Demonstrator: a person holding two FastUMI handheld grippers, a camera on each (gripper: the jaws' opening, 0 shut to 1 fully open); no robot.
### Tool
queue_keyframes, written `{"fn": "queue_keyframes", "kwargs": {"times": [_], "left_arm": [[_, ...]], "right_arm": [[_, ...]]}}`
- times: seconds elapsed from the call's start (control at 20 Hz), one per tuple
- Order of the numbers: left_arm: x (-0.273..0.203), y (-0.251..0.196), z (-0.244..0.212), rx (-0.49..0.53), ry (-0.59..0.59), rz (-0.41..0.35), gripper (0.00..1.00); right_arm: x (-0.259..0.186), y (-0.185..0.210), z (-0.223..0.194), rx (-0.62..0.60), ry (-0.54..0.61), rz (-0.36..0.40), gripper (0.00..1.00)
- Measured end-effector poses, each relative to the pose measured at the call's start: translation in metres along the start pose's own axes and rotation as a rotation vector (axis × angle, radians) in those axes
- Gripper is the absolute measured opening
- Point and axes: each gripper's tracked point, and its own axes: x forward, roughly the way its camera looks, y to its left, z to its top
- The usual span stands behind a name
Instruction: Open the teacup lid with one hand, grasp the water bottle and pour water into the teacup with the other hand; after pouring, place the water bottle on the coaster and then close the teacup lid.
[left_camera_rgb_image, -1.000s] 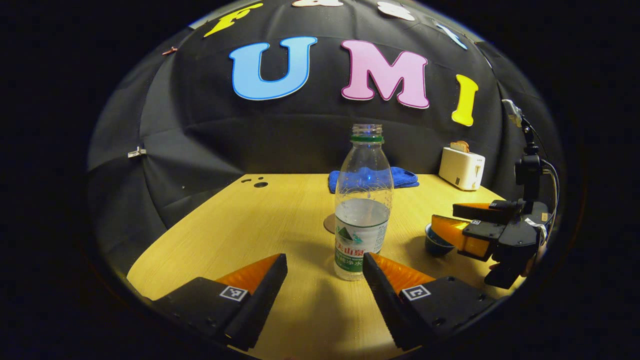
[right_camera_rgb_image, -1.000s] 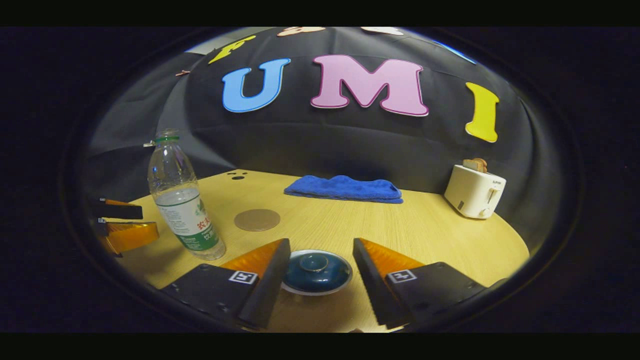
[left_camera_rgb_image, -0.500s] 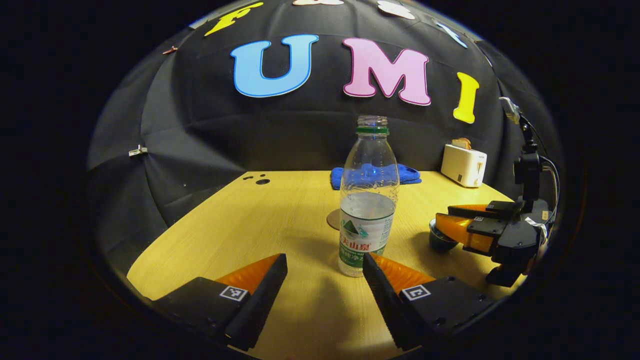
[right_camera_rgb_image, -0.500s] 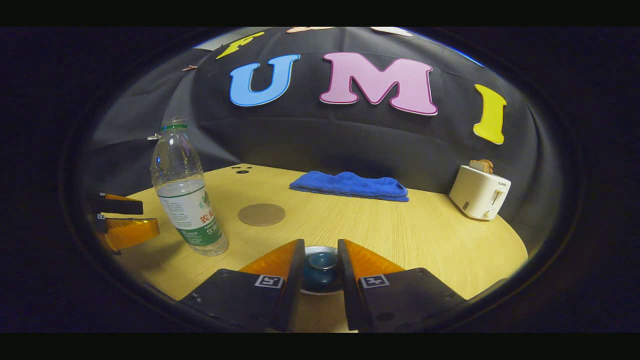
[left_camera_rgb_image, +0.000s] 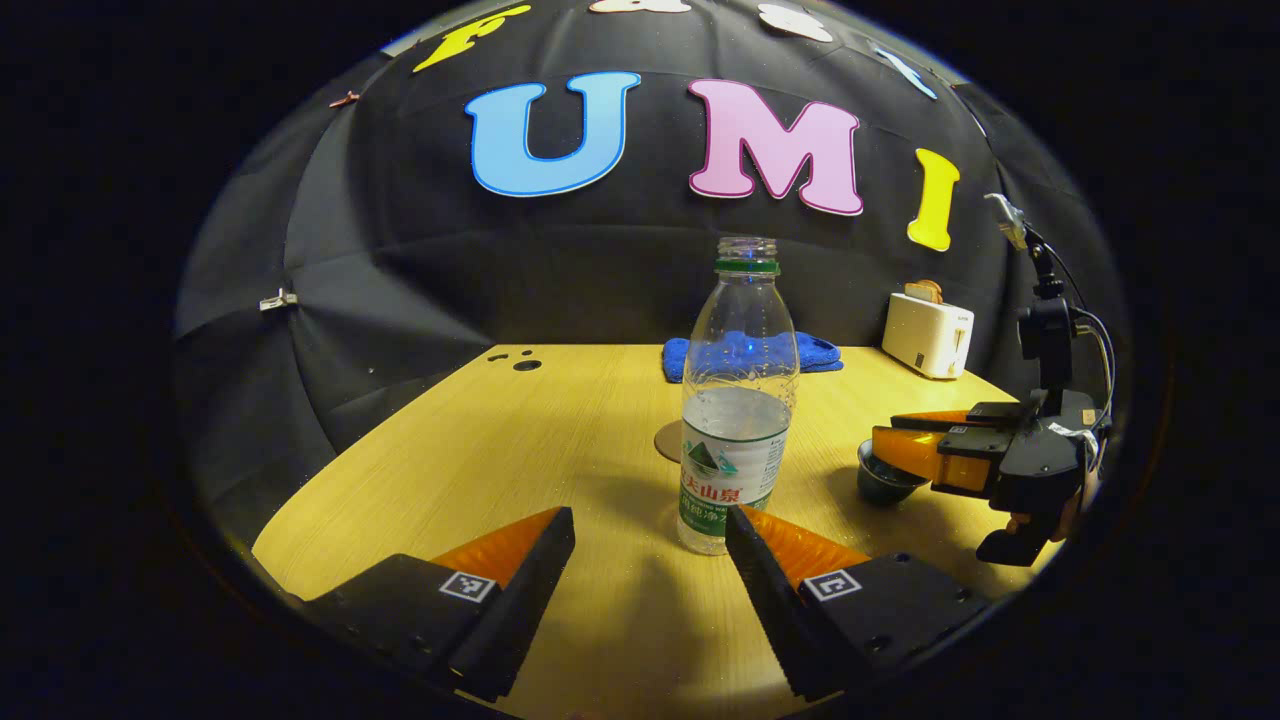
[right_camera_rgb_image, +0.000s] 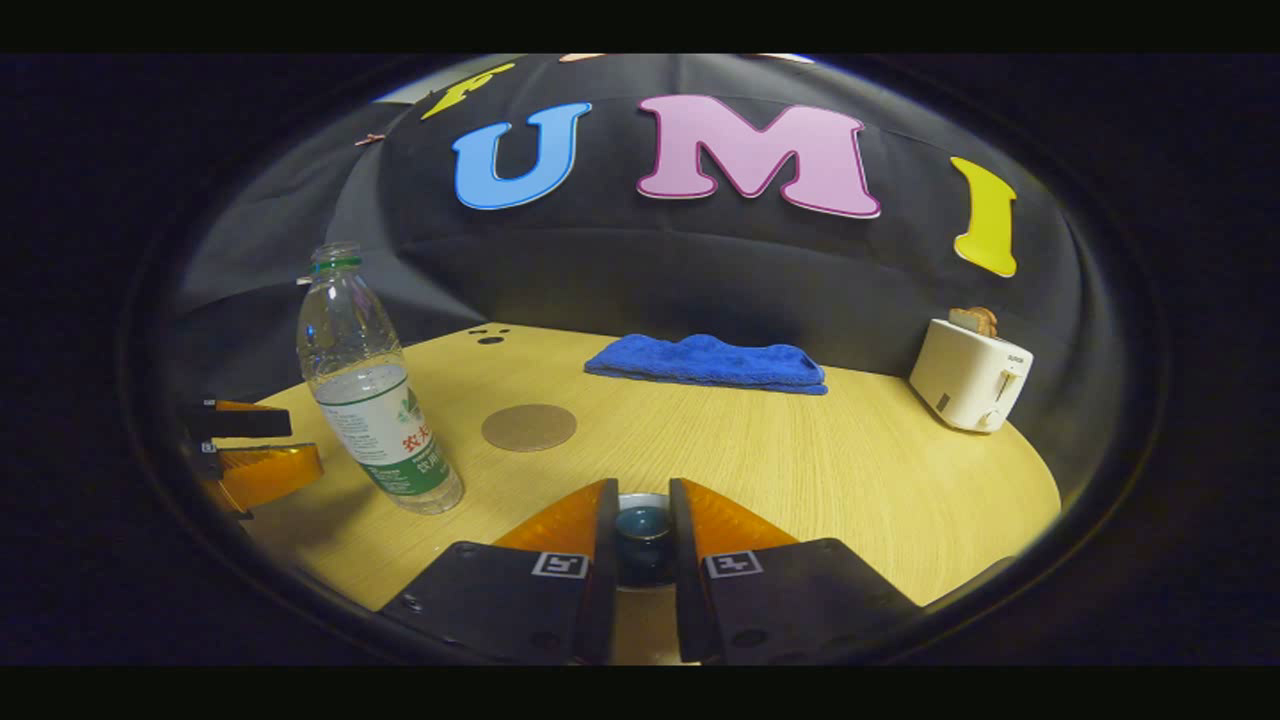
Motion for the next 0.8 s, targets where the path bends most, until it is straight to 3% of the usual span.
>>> {"fn": "queue_keyframes", "kwargs": {"times": [0.2,0.25,0.5,0.6,0.7,0.8], "left_arm": [[0.000,-0.002,-0.004,0.018,0.003,-0.038,0.96],[0.001,-0.004,-0.004,0.013,0.004,-0.048,0.96],[0.034,-0.030,0.007,0.012,-0.001,-0.105,0.96],[0.042,-0.038,0.011,0.020,-0.011,-0.135,0.96],[0.052,-0.042,0.012,0.028,-0.019,-0.146,0.96],[0.062,-0.047,0.014,0.021,-0.025,-0.158,0.96]], "right_arm": [[-0.007,0.004,0.015,-0.013,-0.019,0.018,0.22],[-0.008,0.004,0.019,-0.006,-0.022,0.024,0.27],[-0.020,-0.016,0.038,0.026,-0.049,0.000,0.27],[-0.027,-0.031,0.038,0.044,-0.043,-0.019,0.22],[-0.031,-0.045,0.035,0.050,-0.034,-0.044,0.32],[-0.036,-0.060,0.031,0.040,-0.028,-0.073,0.32]]}}
